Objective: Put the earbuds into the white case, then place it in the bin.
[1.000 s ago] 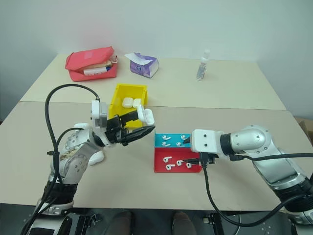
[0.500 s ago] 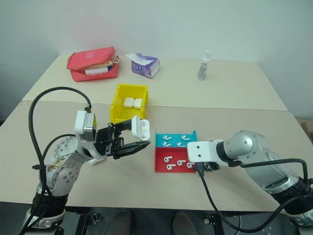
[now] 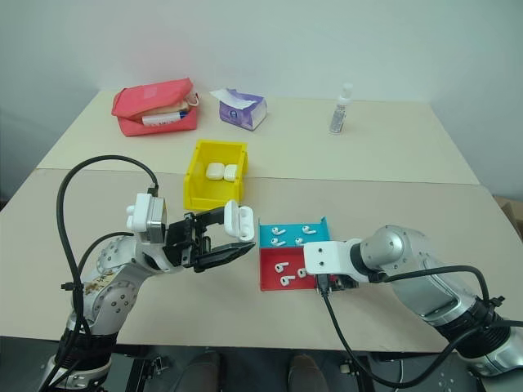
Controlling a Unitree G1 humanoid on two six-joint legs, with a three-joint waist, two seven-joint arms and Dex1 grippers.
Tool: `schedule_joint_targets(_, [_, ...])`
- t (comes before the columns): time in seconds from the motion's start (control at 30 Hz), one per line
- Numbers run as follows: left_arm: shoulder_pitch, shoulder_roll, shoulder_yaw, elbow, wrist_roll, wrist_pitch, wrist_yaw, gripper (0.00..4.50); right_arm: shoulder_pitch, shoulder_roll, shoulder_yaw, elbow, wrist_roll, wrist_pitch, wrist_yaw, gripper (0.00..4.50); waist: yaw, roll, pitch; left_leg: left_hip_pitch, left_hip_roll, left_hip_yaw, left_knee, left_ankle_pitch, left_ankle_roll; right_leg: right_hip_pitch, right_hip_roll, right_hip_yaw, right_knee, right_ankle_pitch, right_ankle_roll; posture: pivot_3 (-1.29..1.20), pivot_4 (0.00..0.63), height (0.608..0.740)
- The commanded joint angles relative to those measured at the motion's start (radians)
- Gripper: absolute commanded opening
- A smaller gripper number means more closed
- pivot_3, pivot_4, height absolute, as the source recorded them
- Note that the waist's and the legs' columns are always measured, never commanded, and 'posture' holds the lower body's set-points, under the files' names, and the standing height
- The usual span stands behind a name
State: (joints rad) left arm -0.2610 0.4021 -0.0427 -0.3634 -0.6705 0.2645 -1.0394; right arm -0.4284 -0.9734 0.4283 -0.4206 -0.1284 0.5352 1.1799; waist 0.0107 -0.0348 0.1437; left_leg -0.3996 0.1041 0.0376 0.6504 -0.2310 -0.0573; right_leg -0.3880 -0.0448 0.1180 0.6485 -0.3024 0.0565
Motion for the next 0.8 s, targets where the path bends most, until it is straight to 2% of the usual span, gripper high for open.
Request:
schedule_joint_targets(0.03, [0.0,0.0,-0.007,-0.052,-0.009,-0.007,0.006,2.8,-0.005,-0.004,-0.002,-0.007,-0.025,0.0,0.002,2.93,0.0,0.0,0.0,0.0,0.0,0.0,0.0,0.0,0.0,0.0,0.0,0.0,0.0,0.0,0.0,0.0,0.15,0.74])
schedule_joint_targets(0.2, [-0.001,0.002,-0.011,-0.064,-0.01,-0.002,0.017,2.8,-0.005,-0.003,0.002,-0.006,-0.039,-0.009,0.007,2.93,0.0,0.0,0.0,0.0,0.0,0.0,0.0,0.0,0.0,0.0,0.0,0.0,0.0,0.0,0.0,0.0,0.15,0.74])
schedule_joint_targets(0.27, [-0.001,0.003,-0.012,-0.07,-0.011,0.002,0.023,2.8,-0.004,-0.003,0.004,-0.009,-0.038,-0.015,0.015,2.57,0.0,0.0,0.0,0.0,0.0,0.0,0.0,0.0,0.0,0.0,0.0,0.0,0.0,0.0,0.0,0.0,0.15,0.74])
schedule_joint_targets(0.33, [-0.002,0.005,-0.013,-0.076,-0.013,0.005,0.029,2.8,-0.001,0.0,0.006,-0.012,-0.041,-0.016,0.018,2.07,0.0,0.0,0.0,0.0,0.0,0.0,0.0,0.0,0.0,0.0,0.0,0.0,0.0,0.0,0.0,0.0,0.15,0.74])
schedule_joint_targets(0.43, [-0.004,0.007,-0.013,-0.082,-0.016,0.009,0.036,2.8,0.005,0.004,0.01,-0.018,-0.045,-0.016,0.02,0.97,0.0,0.0,0.0,0.0,0.0,0.0,0.0,0.0,0.0,0.0,0.0,0.0,0.0,0.0,0.0,0.0,0.15,0.74])
schedule_joint_targets(0.53, [-0.007,0.009,-0.014,-0.085,-0.02,0.014,0.041,2.8,0.013,0.012,0.004,-0.028,-0.047,-0.005,0.014,0.18,0.0,0.0,0.0,0.0,0.0,0.0,0.0,0.0,0.0,0.0,0.0,0.0,0.0,0.0,0.0,0.0,0.15,0.74])
schedule_joint_targets(0.8, [-0.041,0.025,-0.001,-0.067,-0.032,0.035,0.029,2.8,0.053,0.022,-0.072,-0.083,-0.009,0.108,-0.017,0.18,0.001,0.0,0.0,0.0,0.0,0.0,0.0,0.0,0.0,0.0,0.0,0.0,0.0,0.0,0.0,0.0,0.15,0.74])
